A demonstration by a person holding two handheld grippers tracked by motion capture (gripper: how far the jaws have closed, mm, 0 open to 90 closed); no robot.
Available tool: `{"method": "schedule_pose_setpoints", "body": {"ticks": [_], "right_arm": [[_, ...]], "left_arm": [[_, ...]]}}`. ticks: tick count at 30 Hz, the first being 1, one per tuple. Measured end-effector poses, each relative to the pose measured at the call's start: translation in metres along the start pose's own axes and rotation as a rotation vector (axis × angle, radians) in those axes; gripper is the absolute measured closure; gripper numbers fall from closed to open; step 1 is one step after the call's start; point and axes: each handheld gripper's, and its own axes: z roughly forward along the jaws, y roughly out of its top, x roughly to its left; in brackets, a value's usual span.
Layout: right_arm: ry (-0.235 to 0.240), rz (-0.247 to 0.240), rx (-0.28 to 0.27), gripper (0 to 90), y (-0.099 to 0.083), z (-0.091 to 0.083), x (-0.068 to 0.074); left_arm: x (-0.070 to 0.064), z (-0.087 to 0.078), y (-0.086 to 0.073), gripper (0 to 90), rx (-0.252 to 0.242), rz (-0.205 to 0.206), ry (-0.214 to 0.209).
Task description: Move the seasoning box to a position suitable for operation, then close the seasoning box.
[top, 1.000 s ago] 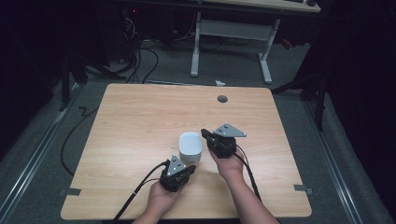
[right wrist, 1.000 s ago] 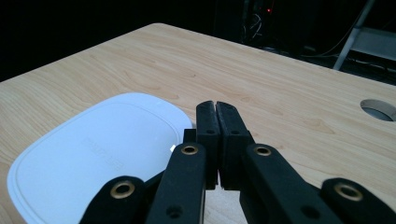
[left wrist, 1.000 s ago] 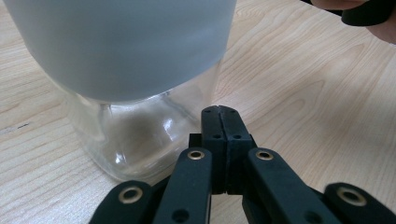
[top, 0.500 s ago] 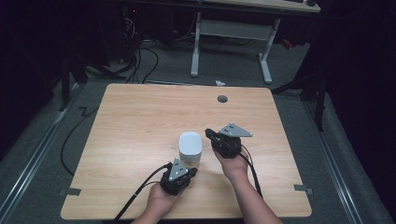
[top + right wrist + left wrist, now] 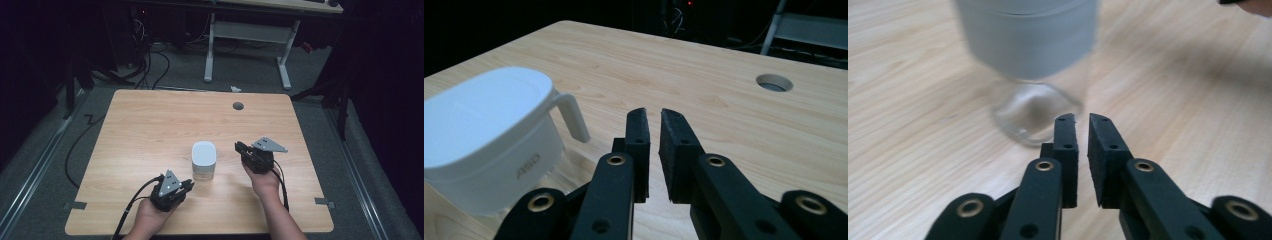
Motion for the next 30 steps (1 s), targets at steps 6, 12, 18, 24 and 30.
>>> {"method": "schedule_pose_setpoints", "body": {"ticks": [6,12,18,24,30], "right_arm": [[-0.018,-0.004,0.031,75.9,-0.012,-0.004,-0.009],[-0.062,0.017,0.047,65.3,-0.028,-0.014,-0.027],[-0.142,0.023,0.070,59.0,-0.053,-0.033,-0.048],[-0.211,0.045,0.028,50.3,-0.081,-0.072,-0.053],[-0.261,0.030,-0.005,50.4,-0.094,-0.095,-0.044]], "left_arm": [[0.023,-0.008,0.015,70.9,-0.041,0.013,0.059],[0.062,-0.015,0.035,64.2,-0.089,-0.032,0.153],[0.102,-0.024,0.034,59.7,-0.098,-0.042,0.265],[0.114,-0.059,0.028,57.1,-0.147,-0.090,0.312],[0.112,-0.071,0.017,55.9,-0.131,-0.073,0.343]]}}
